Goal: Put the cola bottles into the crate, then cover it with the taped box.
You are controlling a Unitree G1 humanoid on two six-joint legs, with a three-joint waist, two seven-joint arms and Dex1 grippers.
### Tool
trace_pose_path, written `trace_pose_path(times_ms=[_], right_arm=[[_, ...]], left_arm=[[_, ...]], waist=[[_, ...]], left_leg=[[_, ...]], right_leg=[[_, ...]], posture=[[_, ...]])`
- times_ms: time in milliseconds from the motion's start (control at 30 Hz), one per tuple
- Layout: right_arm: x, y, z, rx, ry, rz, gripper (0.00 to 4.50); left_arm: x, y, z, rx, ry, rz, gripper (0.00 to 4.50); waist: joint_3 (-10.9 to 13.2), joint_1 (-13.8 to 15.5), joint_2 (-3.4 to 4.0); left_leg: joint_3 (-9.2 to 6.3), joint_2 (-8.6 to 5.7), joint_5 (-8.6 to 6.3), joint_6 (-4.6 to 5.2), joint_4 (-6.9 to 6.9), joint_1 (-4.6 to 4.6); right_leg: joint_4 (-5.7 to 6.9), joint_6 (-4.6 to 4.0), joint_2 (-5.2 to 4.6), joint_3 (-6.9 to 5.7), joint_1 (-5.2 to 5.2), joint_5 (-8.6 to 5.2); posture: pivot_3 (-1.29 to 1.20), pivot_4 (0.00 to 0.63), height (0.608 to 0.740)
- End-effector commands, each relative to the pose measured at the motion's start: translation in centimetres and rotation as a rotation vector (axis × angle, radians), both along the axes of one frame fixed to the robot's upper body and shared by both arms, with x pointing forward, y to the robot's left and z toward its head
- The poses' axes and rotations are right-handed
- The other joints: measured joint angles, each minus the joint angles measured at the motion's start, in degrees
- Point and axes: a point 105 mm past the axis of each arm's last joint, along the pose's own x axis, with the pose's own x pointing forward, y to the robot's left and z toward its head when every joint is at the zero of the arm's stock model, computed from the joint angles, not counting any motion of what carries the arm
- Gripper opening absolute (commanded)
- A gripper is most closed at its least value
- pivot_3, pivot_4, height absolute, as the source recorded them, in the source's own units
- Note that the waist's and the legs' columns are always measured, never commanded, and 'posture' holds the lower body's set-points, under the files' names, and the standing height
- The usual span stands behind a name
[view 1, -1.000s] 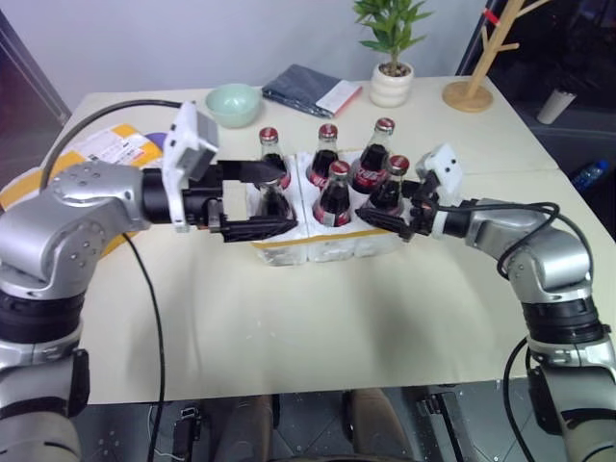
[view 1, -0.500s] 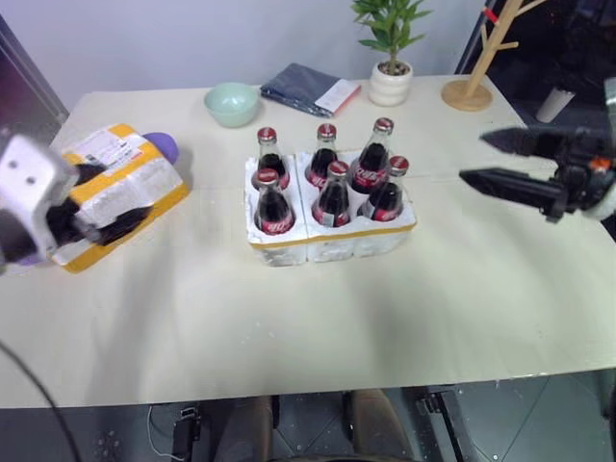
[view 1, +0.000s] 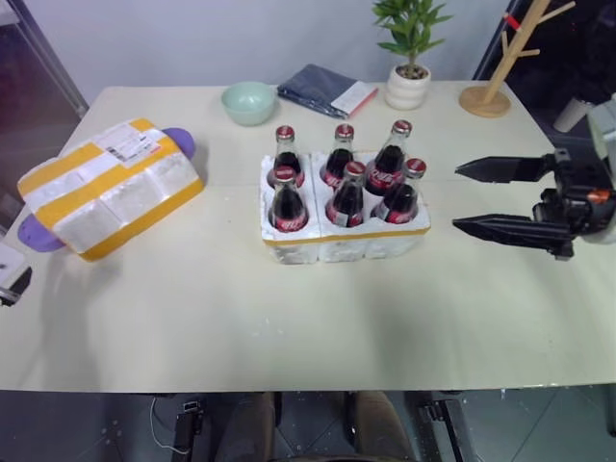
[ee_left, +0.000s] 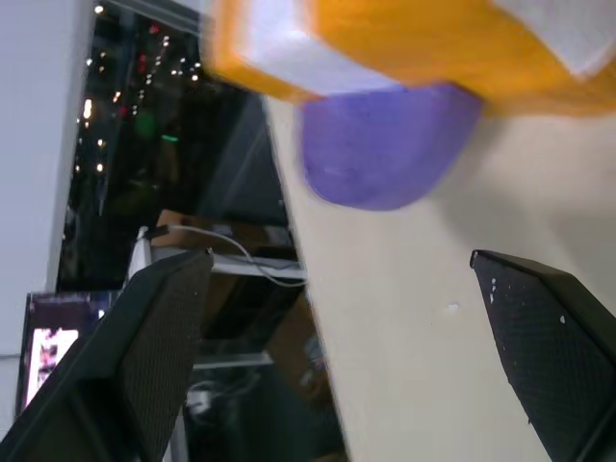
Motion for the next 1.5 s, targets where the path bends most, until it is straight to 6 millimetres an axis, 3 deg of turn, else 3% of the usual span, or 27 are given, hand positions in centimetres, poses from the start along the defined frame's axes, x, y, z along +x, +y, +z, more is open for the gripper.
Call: trace_pose_path(times_ms=[33,267,567,667,833,933,1033,1200,1300,1400,1500], right_arm=[[-1.7,0.4,1.7,-0.016,-0.036,0.049,4.47],[-3.4,1.1,2.8,-0.052,-0.094,0.072,4.47],[-3.6,0.8,3.2,-0.058,-0.118,-0.004,4.47],[-3.5,0.6,3.1,-0.054,-0.117,-0.021,4.50],[-3.2,0.4,2.6,-0.058,-0.099,-0.051,4.50],[-3.2,0.3,2.4,-0.044,-0.072,-0.054,4.50],[-3.0,0.0,2.0,-0.066,-0.079,-0.072,4.50],[-2.4,-0.4,1.5,-0.083,-0.081,-0.102,4.50],[-2.0,-0.6,1.1,-0.084,-0.079,-0.115,4.50],[-1.6,-0.8,0.4,-0.088,-0.076,-0.130,4.50],[-1.2,-0.9,0.1,-0.086,-0.077,-0.138,4.50]], left_arm=[[1.0,0.9,-0.1,0.066,-0.023,0.028,4.50],[4.4,0.0,-1.9,0.077,-0.007,-0.018,4.50],[6.6,0.7,-2.9,0.113,0.040,0.038,4.50],[7.3,0.2,-3.0,0.104,0.041,0.017,3.64],[7.6,0.3,-2.7,0.122,0.042,0.015,1.20],[7.7,0.3,-2.1,0.127,0.029,0.012,1.20],[8.3,-0.1,-0.1,0.139,-0.027,-0.016,1.20],[10.1,-3.8,6.8,0.117,-0.201,-0.172,1.20],[10.5,-7.7,10.7,0.100,-0.265,-0.300,1.20],[10.5,-13.6,14.6,0.069,-0.308,-0.481,1.20],[10.0,-18.4,16.8,0.053,-0.316,-0.618,1.20]], waist=[[0.0,-0.1,0.00],[0.0,-0.2,-0.01],[-0.1,-0.2,-0.11],[-0.1,-0.2,-0.11],[-0.1,-0.1,-0.08],[-0.2,-0.1,-0.08],[-0.2,0.0,-0.09],[-0.2,0.3,-0.20],[-0.2,0.0,-0.24],[-0.2,-0.2,-0.25],[-0.2,-0.2,-0.26]], left_leg=[[0.00,0.00,0.00,0.00,-0.02,0.00],[0.01,0.02,0.00,0.00,-0.08,0.02],[0.01,0.02,0.00,0.01,-0.02,0.04],[0.02,0.01,0.00,0.01,-0.01,0.04],[0.01,0.01,0.00,0.01,0.00,0.05],[0.00,0.00,0.00,0.01,0.00,0.07],[0.00,0.01,0.00,0.00,0.01,0.06],[-0.04,0.00,0.01,-0.01,0.06,0.00],[-0.05,0.01,0.02,-0.02,0.05,-0.04],[-0.04,0.01,0.01,-0.02,0.02,-0.05],[-0.04,0.00,0.02,-0.02,0.04,-0.06]], right_leg=[[0.04,0.02,0.00,-0.01,-0.03,0.01],[0.14,0.04,0.01,-0.03,-0.08,0.02],[0.19,0.05,0.01,-0.04,-0.04,0.03],[0.19,0.06,0.00,-0.04,-0.03,0.03],[0.20,0.06,0.00,-0.04,-0.02,0.03],[0.20,0.06,0.00,-0.04,0.01,0.03],[0.20,0.06,0.00,-0.04,0.01,0.03],[0.20,0.06,0.00,-0.07,0.01,0.03],[0.15,0.06,0.00,-0.07,0.00,0.04],[0.15,0.06,0.00,-0.07,-0.01,0.03],[0.15,0.06,0.01,-0.06,-0.01,0.04]], posture=[[0.00,0.150,0.740],[0.00,0.150,0.740],[0.00,0.150,0.740],[0.00,0.150,0.740],[0.00,0.150,0.740],[0.00,0.150,0.740],[0.00,0.150,0.740],[0.00,0.150,0.740],[0.00,0.150,0.740],[0.00,0.150,0.740],[0.00,0.150,0.740]])
